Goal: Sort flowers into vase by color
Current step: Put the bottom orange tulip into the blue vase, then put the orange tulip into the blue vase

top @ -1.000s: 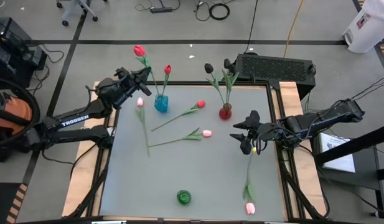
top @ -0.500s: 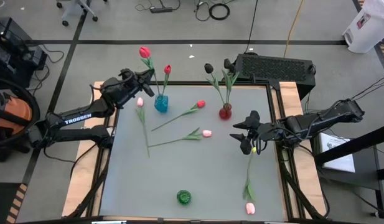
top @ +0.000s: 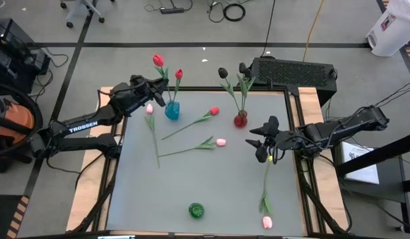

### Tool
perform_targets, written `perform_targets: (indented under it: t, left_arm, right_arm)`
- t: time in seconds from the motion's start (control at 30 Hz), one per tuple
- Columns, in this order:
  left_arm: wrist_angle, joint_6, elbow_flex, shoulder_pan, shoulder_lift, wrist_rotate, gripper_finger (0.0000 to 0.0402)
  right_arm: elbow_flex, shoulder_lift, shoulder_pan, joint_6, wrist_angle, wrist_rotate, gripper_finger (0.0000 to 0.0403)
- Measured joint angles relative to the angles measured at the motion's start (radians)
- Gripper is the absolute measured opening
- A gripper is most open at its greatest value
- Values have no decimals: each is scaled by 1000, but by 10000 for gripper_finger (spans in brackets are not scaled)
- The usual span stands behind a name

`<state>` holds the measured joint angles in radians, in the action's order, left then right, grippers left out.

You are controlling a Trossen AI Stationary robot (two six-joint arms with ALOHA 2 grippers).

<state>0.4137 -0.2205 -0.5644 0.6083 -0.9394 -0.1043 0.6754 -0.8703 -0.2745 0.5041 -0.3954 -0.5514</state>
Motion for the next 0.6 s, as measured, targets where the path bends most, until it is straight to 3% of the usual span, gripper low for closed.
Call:
perform_targets:
  t: [0.17, 0.6]
  left_arm:
    - [-55, -11, 0, -10, 2, 3, 117]
    - [-223, -64, 0, -84, 91, 48, 119]
  right_arm:
    - [0, 0, 0, 0, 0, 0, 210]
    - [0, 0, 0, 0, -1, 1, 210]
